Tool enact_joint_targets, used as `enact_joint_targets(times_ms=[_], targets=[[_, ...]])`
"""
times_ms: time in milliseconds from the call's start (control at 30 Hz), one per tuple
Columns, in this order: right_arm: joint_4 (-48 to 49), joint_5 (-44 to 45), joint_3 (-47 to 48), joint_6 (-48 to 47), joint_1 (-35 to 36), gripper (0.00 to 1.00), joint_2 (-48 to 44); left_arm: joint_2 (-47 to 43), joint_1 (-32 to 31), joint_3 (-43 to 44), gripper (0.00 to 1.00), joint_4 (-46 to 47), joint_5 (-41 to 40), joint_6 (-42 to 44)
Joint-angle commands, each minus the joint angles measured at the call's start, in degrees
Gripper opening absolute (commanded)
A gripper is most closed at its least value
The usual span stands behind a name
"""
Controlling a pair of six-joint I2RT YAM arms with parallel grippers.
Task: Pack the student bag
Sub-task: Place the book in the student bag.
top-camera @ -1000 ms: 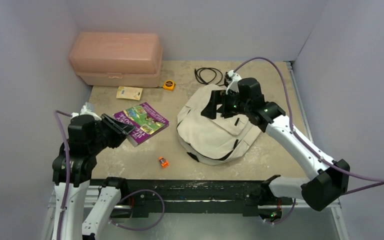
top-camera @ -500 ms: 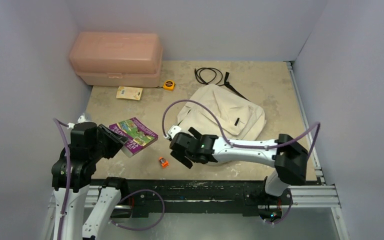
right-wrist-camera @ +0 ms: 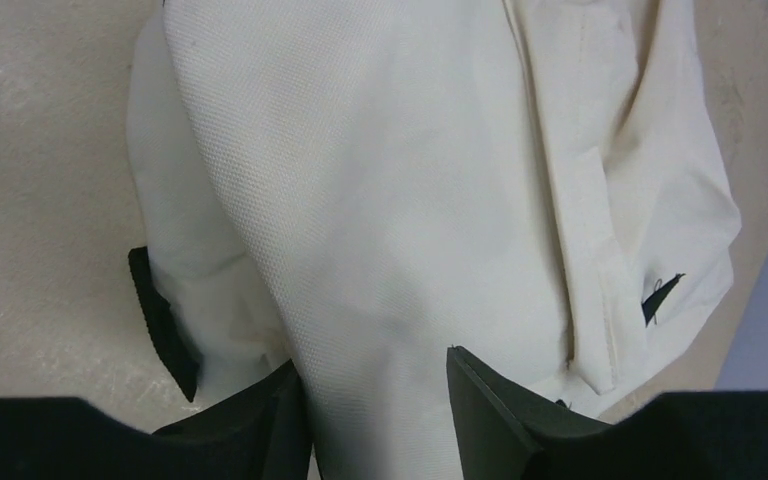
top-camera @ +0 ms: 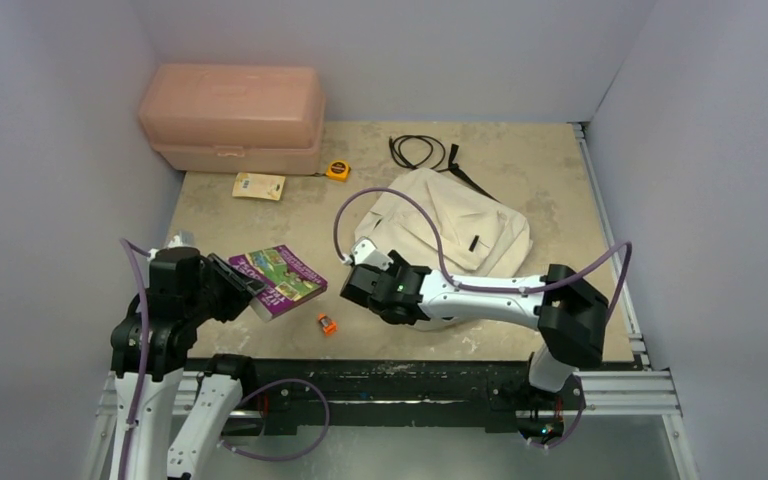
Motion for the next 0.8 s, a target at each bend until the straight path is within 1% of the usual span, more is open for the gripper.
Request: enact_joint_targets(times_ms=[0,33,200,333,367,433,500,633,700,767], targets=[[-0.1,4.6,1.7,3.3,-1.6,0.50,-4.4,-0.7,-0.2,0.7,0.00,6.4,3.3,-0.8],[0.1,4.5,1.6,3.0,-1.8,0.47,-5.0,-0.7,-0.2,0.6,0.00,6.5,3.8,-0.7],[0.9,3.2,1.0,1.3,-3.4,0.43,-6.7,0.3,-0.2,-0.9,0.00,8.7,7.8,-1.1],[0.4,2.6,0.3,1.5,-4.6,0.33,-7.3,1.2,-0.2,-2.7,0.00,11.3,11.4,-1.9],[0.5,2.4,0.1,1.5,-4.7,0.29,-7.7,1.4,-0.2,-2.9,0.00,11.6,12.0,-2.0],[1.4,1.5,-0.9,1.4,-5.1,0.12,-8.7,1.7,-0.2,-3.6,0.00,12.4,13.2,-2.2],[2.7,-0.7,-1.6,0.8,-5.9,0.00,-9.8,1.9,-0.2,-5.1,0.00,14.4,15.5,-3.3],[3.7,-3.3,-0.2,2.4,-7.7,0.00,-12.4,1.6,-0.2,-9.9,0.00,21.7,23.5,-8.5],[5.6,-3.8,0.2,2.9,-8.9,0.00,-14.4,1.1,-0.3,-11.3,0.00,23.5,24.8,-9.2],[6.5,-5.7,1.5,3.7,-10.7,0.00,-16.0,0.6,-0.3,-11.7,0.00,23.3,24.5,-9.5]])
